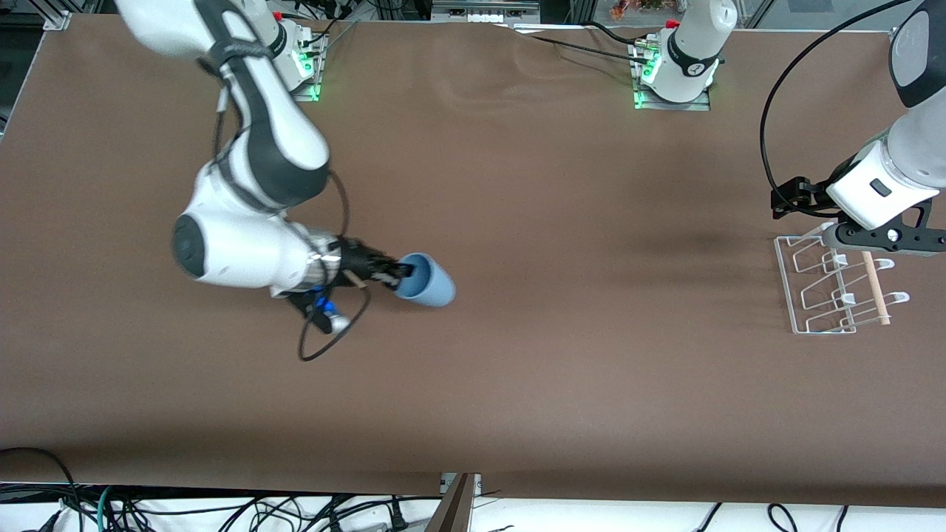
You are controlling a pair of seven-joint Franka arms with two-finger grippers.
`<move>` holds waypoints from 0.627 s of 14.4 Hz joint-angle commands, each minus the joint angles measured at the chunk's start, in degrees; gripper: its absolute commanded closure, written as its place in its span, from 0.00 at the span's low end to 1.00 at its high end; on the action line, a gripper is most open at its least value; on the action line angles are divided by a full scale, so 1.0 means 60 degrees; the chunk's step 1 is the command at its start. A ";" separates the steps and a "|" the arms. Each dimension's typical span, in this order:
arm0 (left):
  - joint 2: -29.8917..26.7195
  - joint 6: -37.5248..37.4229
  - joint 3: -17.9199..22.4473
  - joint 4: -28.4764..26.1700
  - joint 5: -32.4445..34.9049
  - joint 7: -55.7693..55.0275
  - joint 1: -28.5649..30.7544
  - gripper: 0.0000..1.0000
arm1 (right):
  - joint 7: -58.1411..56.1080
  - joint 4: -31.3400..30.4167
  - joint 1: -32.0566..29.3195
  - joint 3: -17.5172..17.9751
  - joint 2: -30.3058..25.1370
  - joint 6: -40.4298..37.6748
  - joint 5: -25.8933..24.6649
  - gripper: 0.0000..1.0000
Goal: Transfer cup to left arm and place on rack
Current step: 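Carry the cup toward the middle while the left gripper approaches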
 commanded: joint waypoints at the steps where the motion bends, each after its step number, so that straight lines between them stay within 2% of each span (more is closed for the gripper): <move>1: 0.0113 -0.0200 0.0016 0.0273 -0.0215 0.0094 0.0026 0.00 | 0.1805 0.0533 0.0543 0.0380 0.0049 0.0821 0.0199 1.00; 3: 0.0098 -0.0200 0.0001 0.0259 -0.0215 0.0079 0.0026 0.00 | 0.3065 0.0608 0.0998 0.0410 0.0049 0.1408 0.0199 1.00; 5: 0.0112 -0.0186 0.0001 0.0273 -0.0360 0.0094 0.0026 0.00 | 0.3466 0.0769 0.1234 0.0424 0.0049 0.1746 0.0315 1.00; 9: 0.0274 -0.0171 0.0001 0.0273 -0.1735 0.0094 -0.0032 0.00 | 0.4197 0.1208 0.1249 0.0805 0.0034 0.1777 0.1179 1.00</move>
